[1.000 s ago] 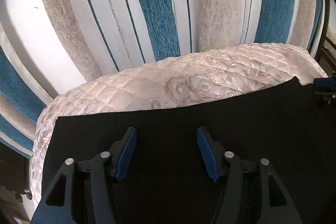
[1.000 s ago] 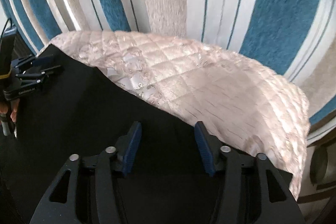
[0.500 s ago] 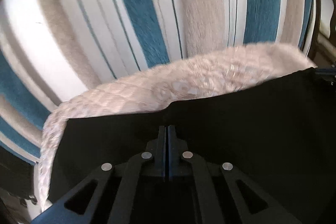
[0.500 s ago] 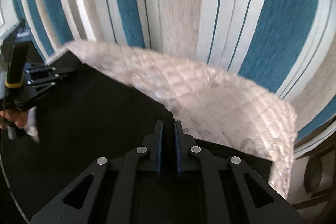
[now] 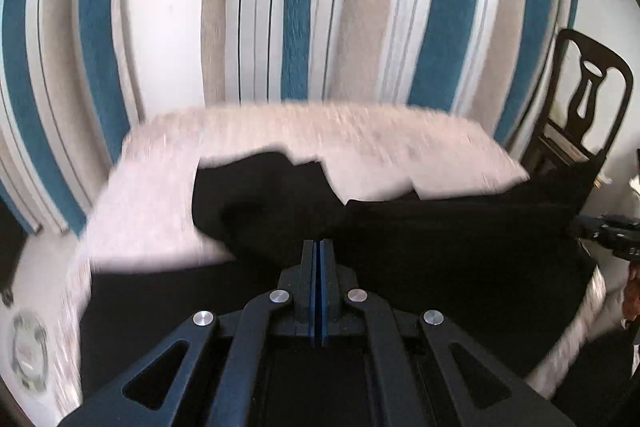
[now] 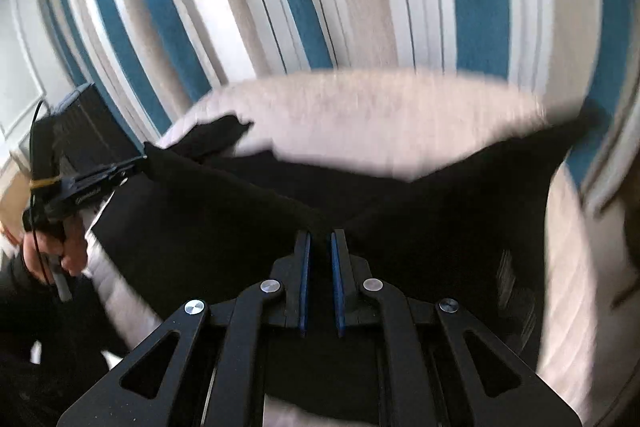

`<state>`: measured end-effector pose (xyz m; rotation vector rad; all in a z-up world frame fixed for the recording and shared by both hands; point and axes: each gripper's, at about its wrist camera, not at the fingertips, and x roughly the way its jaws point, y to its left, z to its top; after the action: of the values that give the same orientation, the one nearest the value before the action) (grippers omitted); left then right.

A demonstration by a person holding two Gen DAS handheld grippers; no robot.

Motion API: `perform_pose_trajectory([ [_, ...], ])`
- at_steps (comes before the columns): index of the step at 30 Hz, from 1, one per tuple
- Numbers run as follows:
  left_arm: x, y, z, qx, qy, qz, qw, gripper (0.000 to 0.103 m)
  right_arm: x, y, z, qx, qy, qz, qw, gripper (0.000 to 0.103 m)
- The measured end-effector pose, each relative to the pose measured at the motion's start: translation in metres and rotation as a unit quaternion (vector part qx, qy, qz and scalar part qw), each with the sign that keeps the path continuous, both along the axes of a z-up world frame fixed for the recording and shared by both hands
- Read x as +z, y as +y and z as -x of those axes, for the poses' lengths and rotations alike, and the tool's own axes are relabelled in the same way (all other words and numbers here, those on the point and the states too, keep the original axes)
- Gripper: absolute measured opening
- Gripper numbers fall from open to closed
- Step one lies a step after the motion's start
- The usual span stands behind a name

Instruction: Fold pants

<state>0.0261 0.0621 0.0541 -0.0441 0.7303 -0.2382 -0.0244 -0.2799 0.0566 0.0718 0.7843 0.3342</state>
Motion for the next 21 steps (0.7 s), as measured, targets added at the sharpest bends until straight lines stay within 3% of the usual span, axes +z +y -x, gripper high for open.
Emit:
perform_pose_trajectory([
  [5, -0.038, 0.005, 0.03, 0.001, 0.059, 0.004, 0.9983, 0.003, -0.049, -0.01, 0.031, -0.034, 0.065, -0.047, 0.996, 0.019],
  [8, -0.029, 0.014, 0.041, 0.01, 0.048, 0.004, 0.9988, 0.004, -0.042, -0.017, 0.046, -0.063, 0.042, -0.061, 0.995, 0.027],
  [10, -0.011, 0.016, 0.042, 0.016, 0.023, 0.0, 0.9996, 0.014, -0.035, -0.025, 0.052, -0.086, 0.026, -0.085, 0.992, 0.042],
  [12, 0.004, 0.011, 0.035, 0.017, 0.002, -0.005, 0.9998, 0.05, -0.034, -0.037, 0.054, -0.121, 0.02, -0.115, 0.986, 0.047],
  [13, 0.009, 0.006, 0.031, 0.017, -0.005, -0.011, 0.9998, 0.054, -0.036, -0.044, 0.053, -0.14, 0.019, -0.126, 0.982, 0.047],
  [17, 0.015, -0.032, 0.0, -0.002, -0.021, -0.065, 0.9976, 0.054, -0.045, -0.066, 0.048, -0.211, 0.032, -0.164, 0.963, 0.047],
  [21, -0.007, -0.07, -0.041, -0.02, -0.005, -0.128, 0.9915, 0.054, -0.053, -0.079, 0.048, -0.236, 0.03, -0.213, 0.948, 0.047],
])
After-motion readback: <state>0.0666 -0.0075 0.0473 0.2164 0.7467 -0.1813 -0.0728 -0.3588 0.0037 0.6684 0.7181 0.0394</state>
